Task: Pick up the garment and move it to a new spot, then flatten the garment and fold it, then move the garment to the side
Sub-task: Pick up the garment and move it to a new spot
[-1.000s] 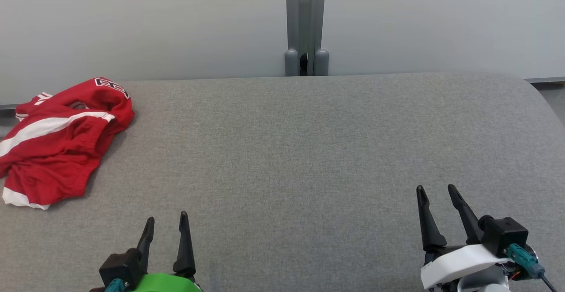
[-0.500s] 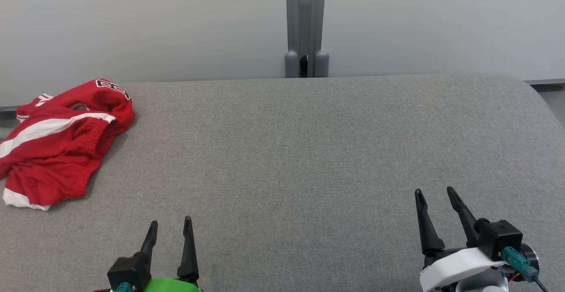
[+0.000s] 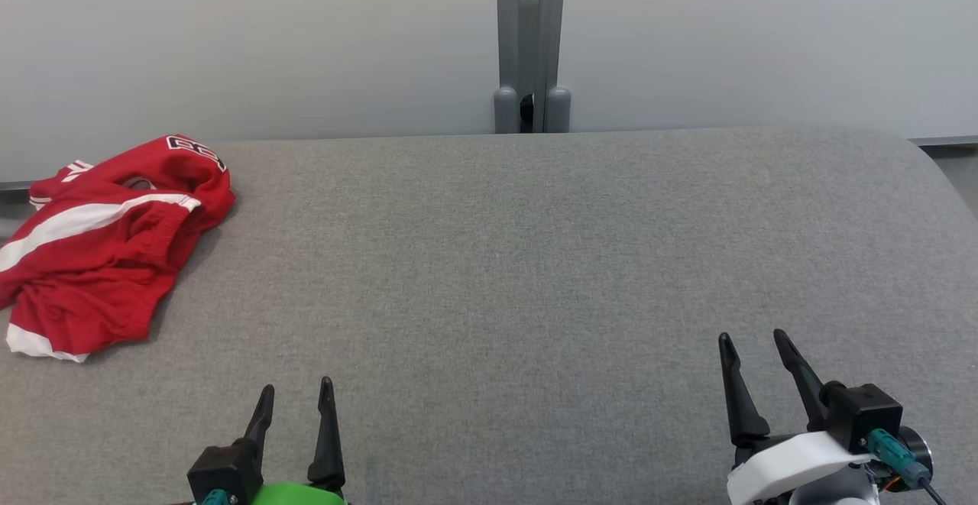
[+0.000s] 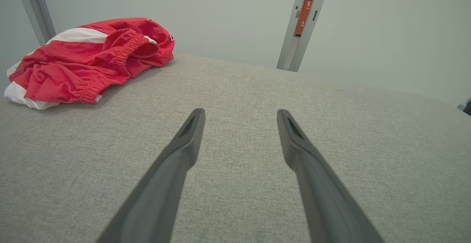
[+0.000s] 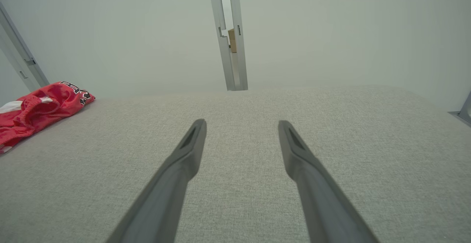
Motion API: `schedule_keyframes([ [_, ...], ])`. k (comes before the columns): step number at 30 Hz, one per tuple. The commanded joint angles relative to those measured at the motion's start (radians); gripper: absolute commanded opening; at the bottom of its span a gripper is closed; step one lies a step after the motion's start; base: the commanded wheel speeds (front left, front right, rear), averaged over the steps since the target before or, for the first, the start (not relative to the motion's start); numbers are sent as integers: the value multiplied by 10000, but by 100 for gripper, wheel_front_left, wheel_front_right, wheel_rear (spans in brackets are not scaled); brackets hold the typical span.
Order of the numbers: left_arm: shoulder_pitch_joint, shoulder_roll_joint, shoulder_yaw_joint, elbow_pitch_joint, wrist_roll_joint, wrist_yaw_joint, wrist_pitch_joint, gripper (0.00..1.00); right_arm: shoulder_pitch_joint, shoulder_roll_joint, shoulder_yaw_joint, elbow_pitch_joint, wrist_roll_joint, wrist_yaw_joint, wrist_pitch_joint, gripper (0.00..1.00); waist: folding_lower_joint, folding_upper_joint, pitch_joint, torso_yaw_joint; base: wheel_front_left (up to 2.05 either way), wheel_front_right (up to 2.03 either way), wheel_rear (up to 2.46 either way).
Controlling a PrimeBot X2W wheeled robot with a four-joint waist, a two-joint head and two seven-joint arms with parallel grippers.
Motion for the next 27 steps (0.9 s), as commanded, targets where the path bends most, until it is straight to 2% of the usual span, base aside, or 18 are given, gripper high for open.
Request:
schedule_keyframes([
  [1,18,73,14,4,5,46,-7,100,12,-45,-1,38,7,1,-32,100,0,-1,-3,2,0,0,0],
  [5,-12,73,-5,21,-6,42,-7,100,18,-45,-36,49,7,1,-32,100,0,-1,-10,40,0,0,0],
  [9,-149,73,-112,16,-102,11,-9,100,174,-41,-171,7,13,1,-32,100,0,-1,-56,383,0,0,0],
  [13,-246,71,-131,11,-42,15,-9,100,183,-38,-254,-17,46,1,-32,100,0,-1,-94,1113,0,0,0],
  [21,-343,96,210,-108,-144,-49,-7,100,-25,-39,-146,-129,265,1,-32,100,0,-1,-91,3122,0,0,0],
  [27,-326,174,455,-207,-140,-44,-5,100,-173,-39,48,-83,395,1,-32,100,0,-1,-29,4189,0,0,0],
])
